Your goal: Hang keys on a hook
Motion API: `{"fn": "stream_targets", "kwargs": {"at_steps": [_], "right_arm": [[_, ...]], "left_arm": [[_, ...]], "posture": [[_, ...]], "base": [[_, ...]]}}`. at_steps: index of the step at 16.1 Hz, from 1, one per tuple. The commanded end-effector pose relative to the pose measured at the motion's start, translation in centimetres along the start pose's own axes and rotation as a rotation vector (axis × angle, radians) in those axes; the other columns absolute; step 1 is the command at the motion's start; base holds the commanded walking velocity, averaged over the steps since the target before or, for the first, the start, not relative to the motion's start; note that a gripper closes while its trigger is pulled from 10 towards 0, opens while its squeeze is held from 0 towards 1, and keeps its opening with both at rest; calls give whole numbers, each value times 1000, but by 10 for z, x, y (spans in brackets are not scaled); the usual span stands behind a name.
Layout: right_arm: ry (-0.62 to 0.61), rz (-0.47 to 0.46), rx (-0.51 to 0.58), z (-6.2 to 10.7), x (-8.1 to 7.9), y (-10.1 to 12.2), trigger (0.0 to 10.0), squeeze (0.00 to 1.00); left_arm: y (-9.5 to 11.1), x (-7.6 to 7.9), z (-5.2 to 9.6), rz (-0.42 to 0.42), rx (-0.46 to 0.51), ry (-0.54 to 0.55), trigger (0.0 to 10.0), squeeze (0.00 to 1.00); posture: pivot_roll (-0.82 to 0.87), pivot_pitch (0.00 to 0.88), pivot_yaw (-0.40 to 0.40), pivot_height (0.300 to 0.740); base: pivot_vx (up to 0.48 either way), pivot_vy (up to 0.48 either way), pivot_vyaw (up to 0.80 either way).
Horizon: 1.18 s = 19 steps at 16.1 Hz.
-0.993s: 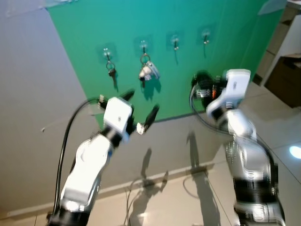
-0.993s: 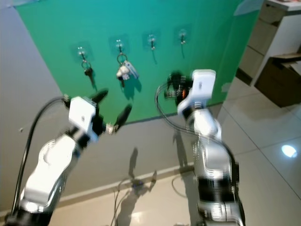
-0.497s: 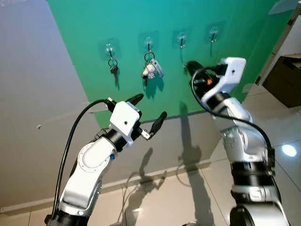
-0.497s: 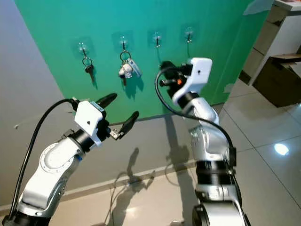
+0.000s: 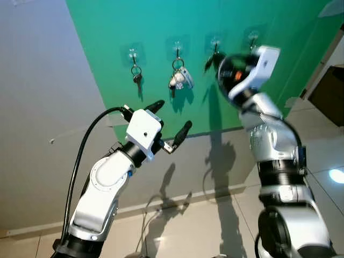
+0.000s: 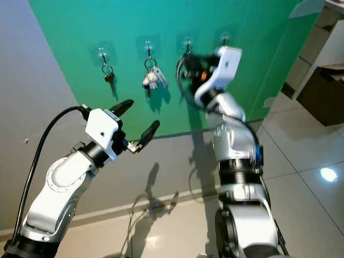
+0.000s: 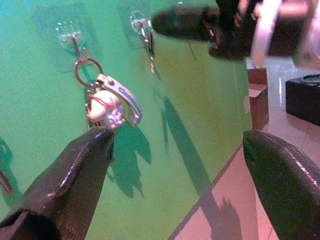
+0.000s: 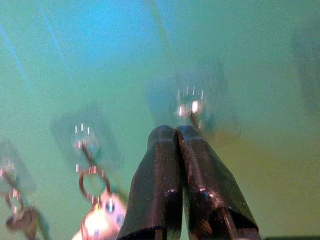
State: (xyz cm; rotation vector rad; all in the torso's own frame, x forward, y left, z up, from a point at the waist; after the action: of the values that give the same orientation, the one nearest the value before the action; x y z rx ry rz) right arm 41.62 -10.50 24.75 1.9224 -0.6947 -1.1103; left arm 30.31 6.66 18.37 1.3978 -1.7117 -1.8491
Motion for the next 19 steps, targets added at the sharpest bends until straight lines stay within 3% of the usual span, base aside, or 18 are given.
{"fn": "stream_targets", "kwargs": {"at_steps": [1, 12, 19], "right_arm": [[-9, -8, 8, -3, 4, 2, 10000, 0], [-55, -47, 48, -19, 15, 6, 10000, 0], [-47, -41, 30, -17, 15, 0, 10000, 0]], "left_arm": [[0, -1, -2, 1, -5, -7, 10000, 0], [1, 0, 1, 4, -11, -4, 10000, 0], [2, 3, 1, 10, -10, -31, 10000, 0]], "posture": [[15, 17, 57, 740], [38, 34, 40, 740], [29, 55, 64, 740]], "base": [[0, 0, 0], [0, 0, 0], [0, 0, 0]]}}
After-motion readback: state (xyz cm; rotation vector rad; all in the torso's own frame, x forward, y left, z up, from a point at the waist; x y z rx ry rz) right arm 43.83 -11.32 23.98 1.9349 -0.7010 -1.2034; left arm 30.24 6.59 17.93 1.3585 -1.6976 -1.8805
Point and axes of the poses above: a point about 5 cm out from each wrist's last joint towards the gripper, its own z axis pointing back from the gripper into the wrist, its own y axis along the axis of the wrist's last joint, x = y × z, the point moved 5 cm from there along -z, pointing out of the wrist towards the gripper, and after that the axes turned 12 degrees about -z, right-handed, at the moved point
